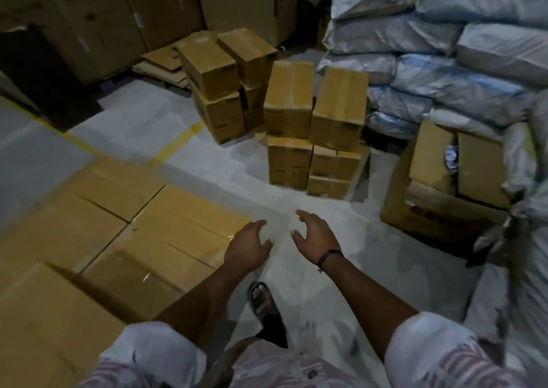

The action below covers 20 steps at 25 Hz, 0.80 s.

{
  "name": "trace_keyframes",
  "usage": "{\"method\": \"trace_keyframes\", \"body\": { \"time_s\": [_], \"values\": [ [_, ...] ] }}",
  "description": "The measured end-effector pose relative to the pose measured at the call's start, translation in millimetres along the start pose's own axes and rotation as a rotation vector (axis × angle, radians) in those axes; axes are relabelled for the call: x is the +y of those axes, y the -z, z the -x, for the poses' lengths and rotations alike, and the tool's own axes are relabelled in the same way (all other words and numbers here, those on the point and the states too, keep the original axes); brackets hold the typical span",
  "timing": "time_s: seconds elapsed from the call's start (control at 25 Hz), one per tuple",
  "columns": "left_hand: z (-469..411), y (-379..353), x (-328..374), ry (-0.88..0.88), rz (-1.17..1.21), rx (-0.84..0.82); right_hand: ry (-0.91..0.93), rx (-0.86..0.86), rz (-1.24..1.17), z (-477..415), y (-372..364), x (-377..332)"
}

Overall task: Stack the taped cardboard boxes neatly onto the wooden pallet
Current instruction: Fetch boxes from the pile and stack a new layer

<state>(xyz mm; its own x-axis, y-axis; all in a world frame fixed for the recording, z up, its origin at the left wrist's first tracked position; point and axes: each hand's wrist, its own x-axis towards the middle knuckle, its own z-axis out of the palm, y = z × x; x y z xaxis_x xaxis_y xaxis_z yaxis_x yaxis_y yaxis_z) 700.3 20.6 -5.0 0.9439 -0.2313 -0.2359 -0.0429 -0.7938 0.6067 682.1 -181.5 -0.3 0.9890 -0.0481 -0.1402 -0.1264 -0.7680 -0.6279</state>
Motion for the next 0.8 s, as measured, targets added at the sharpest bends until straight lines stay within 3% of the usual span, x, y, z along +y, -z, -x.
{"method": "trace_keyframes", "body": {
  "time_s": [0.32, 0.48, 0.8],
  "values": [
    [-194, 26, 55, -0.142, -0.028, -0.039, -0.122, 0.143, 0.1, -152, 79, 35],
    [-277, 37, 79, -0.189, -0.061, -0.058, -0.205, 0.235, 0.032, -229, 101, 45],
    [-410, 18, 123, -0.181, -0.096, -0.127, -0.289, 0.185, -0.046, -344, 132, 108]
  ]
}}
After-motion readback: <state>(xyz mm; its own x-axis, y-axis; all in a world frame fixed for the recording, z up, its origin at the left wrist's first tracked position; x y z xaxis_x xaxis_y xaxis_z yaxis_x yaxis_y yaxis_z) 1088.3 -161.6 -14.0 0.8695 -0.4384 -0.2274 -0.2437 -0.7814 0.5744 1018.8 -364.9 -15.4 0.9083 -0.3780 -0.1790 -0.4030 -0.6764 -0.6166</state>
